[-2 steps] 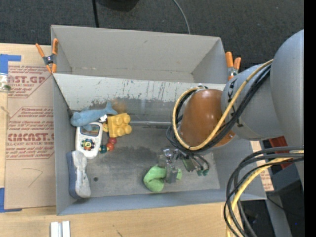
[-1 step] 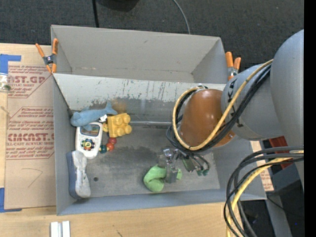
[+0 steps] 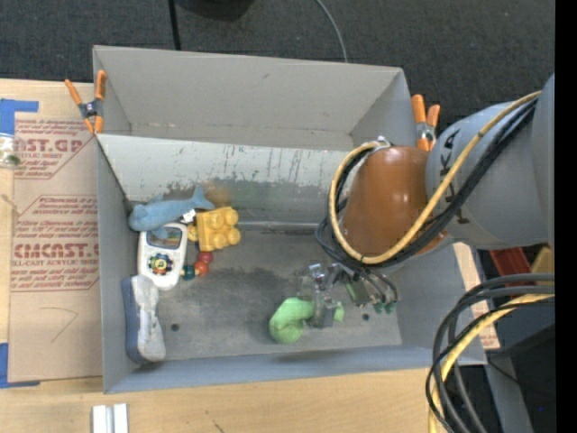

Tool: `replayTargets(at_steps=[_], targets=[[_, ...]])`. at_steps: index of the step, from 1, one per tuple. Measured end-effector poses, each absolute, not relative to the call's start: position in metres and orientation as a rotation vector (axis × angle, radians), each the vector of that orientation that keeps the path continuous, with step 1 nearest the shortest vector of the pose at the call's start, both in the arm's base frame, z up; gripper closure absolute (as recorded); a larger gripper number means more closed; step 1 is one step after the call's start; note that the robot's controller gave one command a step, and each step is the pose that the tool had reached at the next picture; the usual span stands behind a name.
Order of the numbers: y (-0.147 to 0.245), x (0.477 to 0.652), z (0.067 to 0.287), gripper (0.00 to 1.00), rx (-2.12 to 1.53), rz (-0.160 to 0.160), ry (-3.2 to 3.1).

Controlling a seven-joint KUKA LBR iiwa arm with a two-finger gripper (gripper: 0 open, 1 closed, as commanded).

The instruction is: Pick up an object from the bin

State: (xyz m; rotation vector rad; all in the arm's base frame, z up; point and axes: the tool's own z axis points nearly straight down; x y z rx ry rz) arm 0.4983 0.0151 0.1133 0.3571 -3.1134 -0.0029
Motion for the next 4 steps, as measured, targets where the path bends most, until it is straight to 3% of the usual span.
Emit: replayTargets(at_steps=[1, 2, 4], targets=[[-0.004, 0.506, 0.147, 1.00, 0.410, -0.003, -3.118], [-0.004, 0.501, 0.148, 1.00, 0.380, 0.001, -3.121], [0.012, 0.508, 0.221, 1.00, 0.372, 0.000, -3.123]])
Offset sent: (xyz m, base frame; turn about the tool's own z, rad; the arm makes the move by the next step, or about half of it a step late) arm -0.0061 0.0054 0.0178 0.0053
